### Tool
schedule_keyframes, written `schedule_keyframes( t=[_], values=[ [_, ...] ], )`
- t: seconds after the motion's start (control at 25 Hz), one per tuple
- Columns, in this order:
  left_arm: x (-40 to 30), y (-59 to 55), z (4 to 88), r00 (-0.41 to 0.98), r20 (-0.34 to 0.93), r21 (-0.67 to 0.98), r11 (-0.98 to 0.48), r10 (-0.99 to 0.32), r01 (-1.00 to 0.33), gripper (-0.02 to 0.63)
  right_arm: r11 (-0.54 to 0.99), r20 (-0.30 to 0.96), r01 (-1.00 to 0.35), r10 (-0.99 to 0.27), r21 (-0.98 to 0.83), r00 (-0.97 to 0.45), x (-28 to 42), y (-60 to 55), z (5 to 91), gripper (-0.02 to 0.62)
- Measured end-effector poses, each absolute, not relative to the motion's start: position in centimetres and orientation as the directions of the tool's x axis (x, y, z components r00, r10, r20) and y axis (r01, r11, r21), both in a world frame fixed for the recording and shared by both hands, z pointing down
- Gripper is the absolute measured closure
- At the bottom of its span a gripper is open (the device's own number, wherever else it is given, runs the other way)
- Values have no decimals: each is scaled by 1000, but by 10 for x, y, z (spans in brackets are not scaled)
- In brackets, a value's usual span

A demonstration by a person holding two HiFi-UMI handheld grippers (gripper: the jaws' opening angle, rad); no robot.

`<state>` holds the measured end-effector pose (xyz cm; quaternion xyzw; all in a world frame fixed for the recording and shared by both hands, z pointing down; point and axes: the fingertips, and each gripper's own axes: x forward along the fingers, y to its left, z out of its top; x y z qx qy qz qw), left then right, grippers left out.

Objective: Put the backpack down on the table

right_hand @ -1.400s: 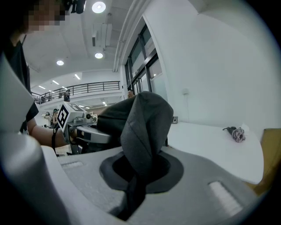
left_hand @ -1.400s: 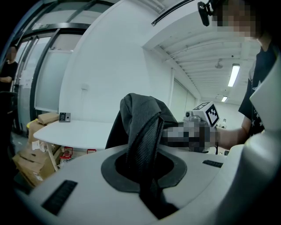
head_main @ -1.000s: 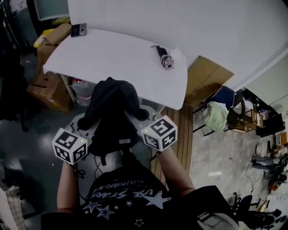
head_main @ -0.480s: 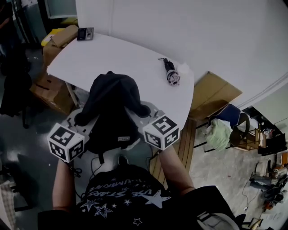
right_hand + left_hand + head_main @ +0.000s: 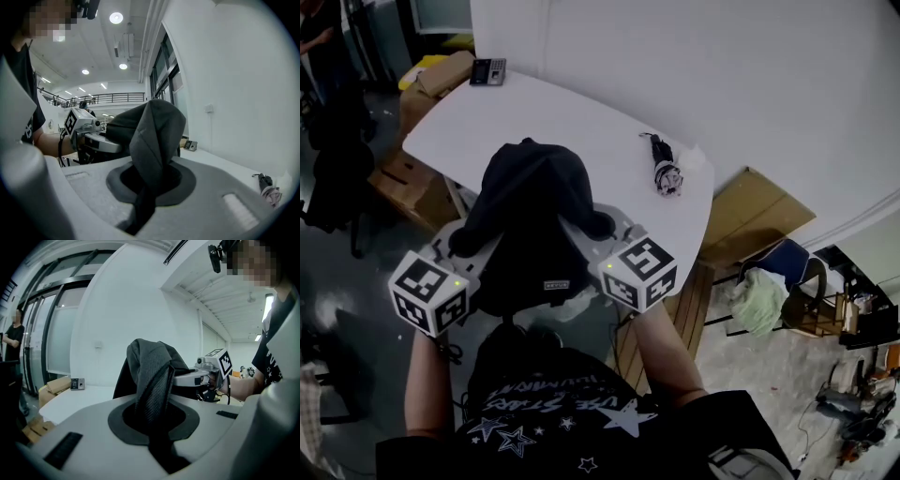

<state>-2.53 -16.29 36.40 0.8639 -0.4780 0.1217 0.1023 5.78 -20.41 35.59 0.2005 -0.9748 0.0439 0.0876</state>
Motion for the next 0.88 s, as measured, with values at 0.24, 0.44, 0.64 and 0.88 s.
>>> schedule_keyframes(
  t=[0.24, 0.44, 0.64, 0.88],
  values=[
    [-26, -177, 362, 517, 318, 43, -533, -795, -845, 561, 911, 180, -407, -389, -70, -903, 58, -217, 355, 571],
    [-30, -195, 363, 528, 304, 44, -542, -793, -839, 560, 905, 185, -422, -407, -48, -895, 54, -234, 353, 571],
    [-51, -220, 359, 540, 280, 52, -549, -794, -834, 561, 901, 191, -434, -424, -15, -885, 33, -258, 346, 571],
    [-85, -258, 358, 580, 259, 48, -589, -773, -807, 560, 880, 195, -476, -467, 1, -863, 1, -290, 344, 571]
  ],
)
